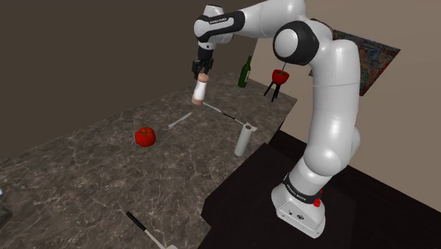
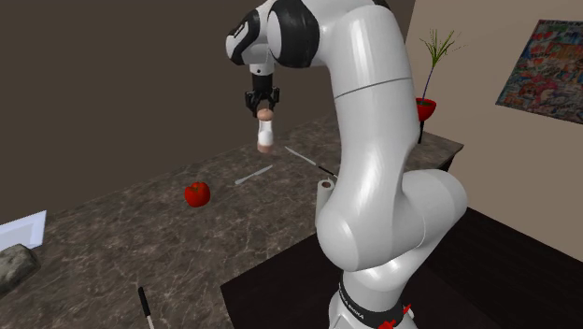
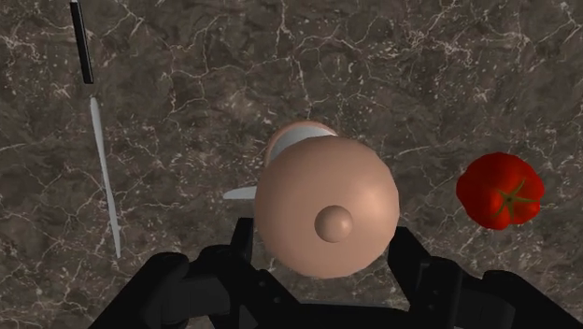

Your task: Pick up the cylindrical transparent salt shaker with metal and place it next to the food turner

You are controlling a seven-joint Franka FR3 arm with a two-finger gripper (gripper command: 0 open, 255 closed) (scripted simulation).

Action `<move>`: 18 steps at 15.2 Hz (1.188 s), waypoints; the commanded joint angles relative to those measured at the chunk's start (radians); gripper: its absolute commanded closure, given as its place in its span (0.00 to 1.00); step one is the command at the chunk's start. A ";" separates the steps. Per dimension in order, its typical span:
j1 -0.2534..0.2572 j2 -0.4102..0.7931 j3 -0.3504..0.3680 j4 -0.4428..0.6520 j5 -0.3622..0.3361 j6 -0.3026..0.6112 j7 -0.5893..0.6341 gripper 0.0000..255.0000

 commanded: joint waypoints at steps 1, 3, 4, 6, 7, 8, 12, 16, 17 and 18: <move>0.000 -0.007 -0.001 0.015 -0.001 -0.023 0.001 1.00; 0.000 -0.013 -0.001 0.034 -0.002 -0.047 0.003 1.00; 0.000 -0.016 -0.001 0.043 -0.003 -0.059 0.003 1.00; 0.000 -0.020 -0.002 0.063 -0.003 -0.084 0.004 1.00; -0.001 -0.022 -0.002 0.074 -0.004 -0.096 0.005 1.00; -0.001 -0.024 -0.002 0.085 -0.004 -0.109 0.005 1.00; 0.043 -0.115 0.007 -0.047 -0.018 -0.066 0.055 1.00; 0.097 -0.216 0.025 -0.196 -0.036 -0.016 0.129 1.00; 0.111 -0.239 0.031 -0.228 -0.040 -0.006 0.148 1.00; 0.124 -0.261 0.037 -0.259 -0.044 0.004 0.168 1.00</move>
